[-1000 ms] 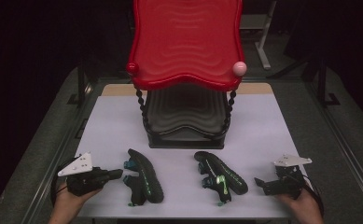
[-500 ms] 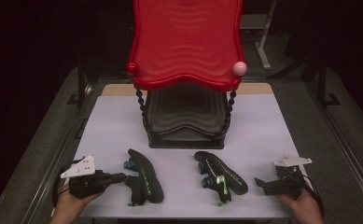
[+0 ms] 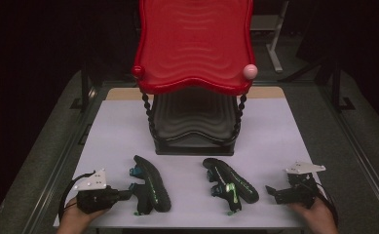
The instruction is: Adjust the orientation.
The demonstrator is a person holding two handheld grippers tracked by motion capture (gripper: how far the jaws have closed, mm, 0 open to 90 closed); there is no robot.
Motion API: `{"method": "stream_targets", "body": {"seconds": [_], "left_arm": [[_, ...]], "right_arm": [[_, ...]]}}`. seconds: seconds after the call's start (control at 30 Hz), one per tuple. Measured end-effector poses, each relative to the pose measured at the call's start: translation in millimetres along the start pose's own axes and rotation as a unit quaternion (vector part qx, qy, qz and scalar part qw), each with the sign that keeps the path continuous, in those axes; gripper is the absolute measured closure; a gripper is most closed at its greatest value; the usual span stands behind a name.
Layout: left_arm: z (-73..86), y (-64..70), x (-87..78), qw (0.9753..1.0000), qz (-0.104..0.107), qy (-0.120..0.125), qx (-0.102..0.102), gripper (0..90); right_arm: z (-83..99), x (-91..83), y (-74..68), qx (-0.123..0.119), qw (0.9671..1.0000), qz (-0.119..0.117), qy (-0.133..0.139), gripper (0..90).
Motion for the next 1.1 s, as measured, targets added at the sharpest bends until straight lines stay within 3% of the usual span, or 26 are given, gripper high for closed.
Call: {"method": "stream_targets", "body": {"seconds": [0.13, 0.6, 0.73, 0.87, 1.1], "left_arm": [[-2.7, 0.7, 1.1, 1.0000, 0.003, 0.005, 0.003, 90.0], [-33.7, 0.7, 15.4, 0.9976, 0.028, 0.060, 0.020, 90.0], [-36.3, 0.2, 18.8, 0.9977, 0.028, 0.057, 0.022, 90.0], [-35.1, -3.2, 27.5, 0.9990, 0.021, 0.031, 0.026, 90.0], [-36.2, -3.0, 29.5, 0.9989, 0.024, 0.030, 0.027, 90.0]], "right_arm": [[0.0, 0.0, 0.0, 0.000, 1.0000, 0.000, 0.000, 0.0], [0.0, 0.1, 0.0, 0.000, 1.0000, 0.000, 0.001, 0.0], [0.0, 0.1, -0.1, 0.000, 1.0000, 0.000, 0.001, 0.0], [0.0, 0.0, -0.1, 0.000, 1.0000, 0.000, 0.001, 0.0], [0.1, 0.1, 0.0, 0.000, 1.0000, 0.000, 0.001, 0.0]]}}
Point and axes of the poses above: each handheld gripper's, and its own axes: x roughly forward along the jaws, z roughly out of its underside, y roughly to its right, the point moved 3 cm from there along x, roughly forward along the jaws, and after that the axes turned 8 degrees about z, right-handed, at the moved point
